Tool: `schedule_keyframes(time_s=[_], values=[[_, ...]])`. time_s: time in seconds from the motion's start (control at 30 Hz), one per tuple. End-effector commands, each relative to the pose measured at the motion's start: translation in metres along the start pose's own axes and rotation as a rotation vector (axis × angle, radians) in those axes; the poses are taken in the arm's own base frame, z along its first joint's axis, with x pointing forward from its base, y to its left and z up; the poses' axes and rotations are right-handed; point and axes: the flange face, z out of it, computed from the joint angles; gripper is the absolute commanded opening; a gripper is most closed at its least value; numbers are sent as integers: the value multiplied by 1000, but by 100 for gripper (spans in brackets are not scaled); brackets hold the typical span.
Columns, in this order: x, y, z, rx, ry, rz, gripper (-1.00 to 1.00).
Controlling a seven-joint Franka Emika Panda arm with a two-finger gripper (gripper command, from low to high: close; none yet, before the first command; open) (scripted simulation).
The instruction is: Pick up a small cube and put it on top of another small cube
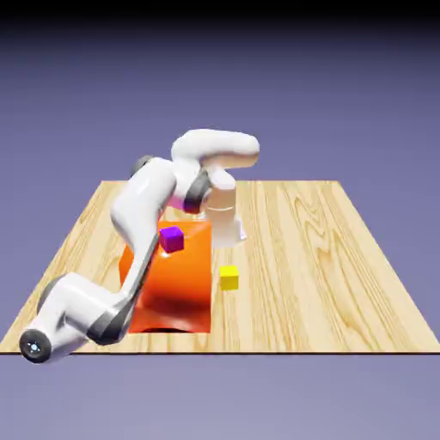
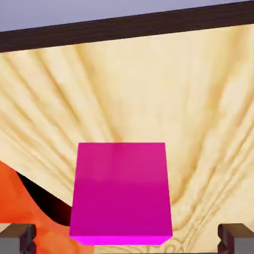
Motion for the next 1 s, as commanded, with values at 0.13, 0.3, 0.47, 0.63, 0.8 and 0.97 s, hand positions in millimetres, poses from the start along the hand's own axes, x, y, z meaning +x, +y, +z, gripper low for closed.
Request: schedule_keyframes(time_s=[0.13,0.3,0.47,0.63,0.8,0.97], values=[[1,-4,25,1,0,-2,0],[1,-3,18,1,0,-1,-100],[-1,1,-5,0,0,0,-100],[-8,6,-25,0,0,-1,-100],[-34,28,-47,-1,-12,45,-100],[-72,65,-64,17,-40,114,-100]])
